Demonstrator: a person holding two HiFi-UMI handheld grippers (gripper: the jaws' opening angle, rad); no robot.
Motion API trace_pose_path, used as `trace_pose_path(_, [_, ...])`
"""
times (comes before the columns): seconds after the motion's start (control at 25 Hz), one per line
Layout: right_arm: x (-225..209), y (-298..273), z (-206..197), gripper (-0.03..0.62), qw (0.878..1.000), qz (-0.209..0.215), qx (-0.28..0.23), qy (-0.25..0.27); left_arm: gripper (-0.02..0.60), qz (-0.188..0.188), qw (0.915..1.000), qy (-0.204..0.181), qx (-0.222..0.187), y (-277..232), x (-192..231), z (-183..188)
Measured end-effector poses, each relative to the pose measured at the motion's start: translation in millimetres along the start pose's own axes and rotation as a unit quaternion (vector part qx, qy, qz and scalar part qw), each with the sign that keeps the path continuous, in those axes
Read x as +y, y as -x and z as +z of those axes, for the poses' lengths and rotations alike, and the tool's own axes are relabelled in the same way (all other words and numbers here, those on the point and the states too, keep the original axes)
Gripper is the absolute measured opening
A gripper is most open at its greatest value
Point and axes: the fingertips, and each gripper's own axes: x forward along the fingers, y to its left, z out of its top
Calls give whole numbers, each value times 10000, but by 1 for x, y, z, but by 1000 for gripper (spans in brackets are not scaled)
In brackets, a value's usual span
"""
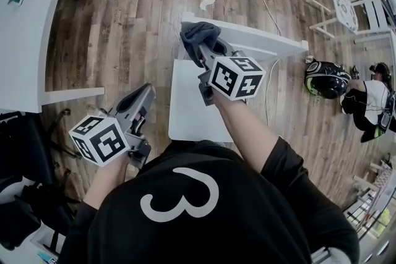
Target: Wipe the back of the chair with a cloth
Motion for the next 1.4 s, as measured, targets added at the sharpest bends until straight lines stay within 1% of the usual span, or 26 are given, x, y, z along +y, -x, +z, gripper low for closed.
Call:
trace_pose_path(0.16, [-2, 0, -1, 51, 9999, -155, -1, 38, 14, 23, 10000, 29, 4, 1, 1, -2])
trace_pose_path(0.4, [-4, -1, 0, 51, 9989, -375, 9, 295, 14, 34, 10000, 74, 8, -1, 4, -2])
trace_pose_path(0.56, [-11, 5, 1, 51, 9986, -487, -26, 223, 14, 30, 10000, 83, 33, -4, 3, -3])
trace_pose_path(0.76, [-26, 20, 7, 51, 9976, -657, -117, 176, 12, -87, 9999, 50, 103, -15, -4, -4])
trace_pose_path(1.04, [-57, 50, 16, 51, 9954, -915, -257, 101, 14, -302, 9991, -73, 289, -36, -22, -9])
trace_pose_path(1.4, [-124, 110, 28, 51, 9864, -1565, -492, -133, 12, -687, 9951, -290, 647, -76, -60, -23])
